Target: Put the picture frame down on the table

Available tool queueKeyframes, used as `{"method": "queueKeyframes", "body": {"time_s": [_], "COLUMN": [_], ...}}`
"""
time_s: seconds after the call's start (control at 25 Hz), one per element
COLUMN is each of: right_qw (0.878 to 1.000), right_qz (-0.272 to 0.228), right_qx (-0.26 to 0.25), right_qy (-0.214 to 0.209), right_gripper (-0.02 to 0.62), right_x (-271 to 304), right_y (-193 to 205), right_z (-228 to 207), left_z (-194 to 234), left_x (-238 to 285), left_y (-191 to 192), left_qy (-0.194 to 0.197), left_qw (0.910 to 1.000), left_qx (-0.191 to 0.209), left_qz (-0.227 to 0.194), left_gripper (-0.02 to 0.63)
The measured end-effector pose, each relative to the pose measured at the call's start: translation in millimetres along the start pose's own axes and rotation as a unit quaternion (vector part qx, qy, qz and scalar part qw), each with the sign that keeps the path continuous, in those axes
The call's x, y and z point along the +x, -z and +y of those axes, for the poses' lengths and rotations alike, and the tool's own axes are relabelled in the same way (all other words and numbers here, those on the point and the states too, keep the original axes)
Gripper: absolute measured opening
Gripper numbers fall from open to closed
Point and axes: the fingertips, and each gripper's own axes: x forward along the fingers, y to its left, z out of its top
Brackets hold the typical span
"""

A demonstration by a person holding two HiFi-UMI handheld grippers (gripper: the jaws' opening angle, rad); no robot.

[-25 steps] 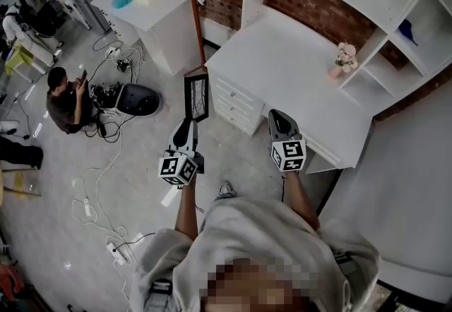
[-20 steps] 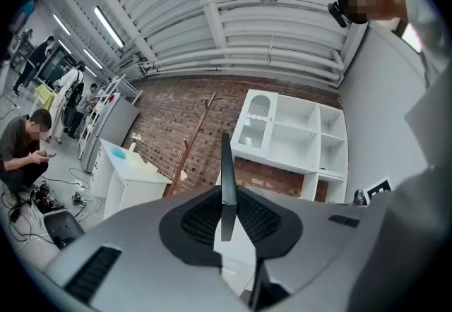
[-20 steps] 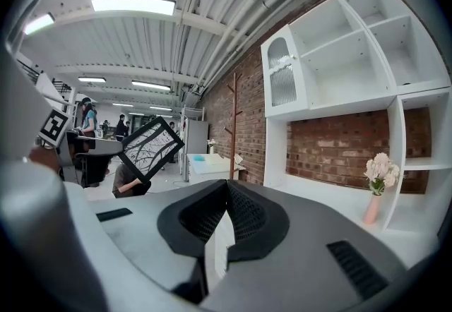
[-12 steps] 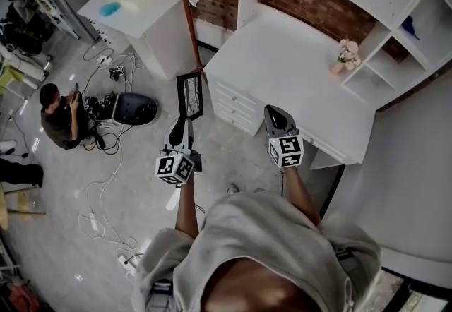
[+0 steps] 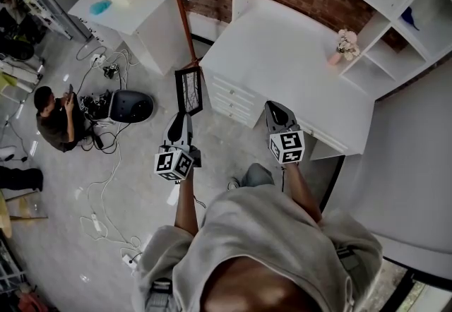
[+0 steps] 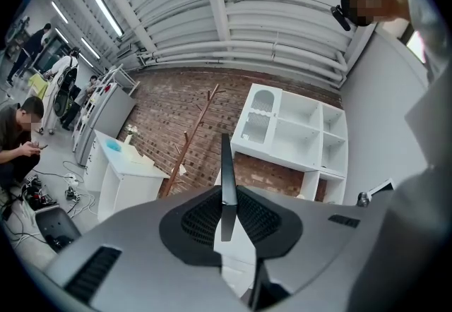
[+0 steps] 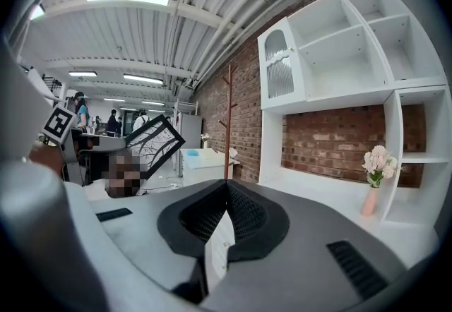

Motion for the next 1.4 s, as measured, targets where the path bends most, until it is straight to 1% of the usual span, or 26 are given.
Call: {"method": "queueKeyframes", "body": {"time_s": [0.36, 0.72, 1.04, 1.4], "right_qw": [1.0, 1.0, 1.0, 1.0], "right_qz": [0.006, 0.005, 0.008, 0.004], "right_qx": [0.003, 0.006, 0.01, 0.015], "right_qy": [-0.004, -0.01, -0.01, -0.01], "right_gripper": [0.025, 0.025, 0.025, 0.025], "right_x": [-2.2, 15.2, 52.8, 113.7], "right_y": [8.2, 11.4, 9.1, -6.5], "right_z": [3.8, -5.9, -31.1, -81.8], "left_z": [0.8, 2.8, 12.6, 15.4], "left_x": [-4.7, 10.3, 55.0, 138.8], "left_y": [6.4, 12.0, 12.7, 8.7], "left_qy": [-0.003, -0.009, -0.011, -0.008], "left_qw": [1.0, 0.9999, 0.9999, 0.9999], "left_qx": [-0.001, -0.001, 0.0, 0.002], "left_qz": [0.007, 0.008, 0.01, 0.012], "left_gripper": [0.074, 0.074, 0.074, 0.074]}}
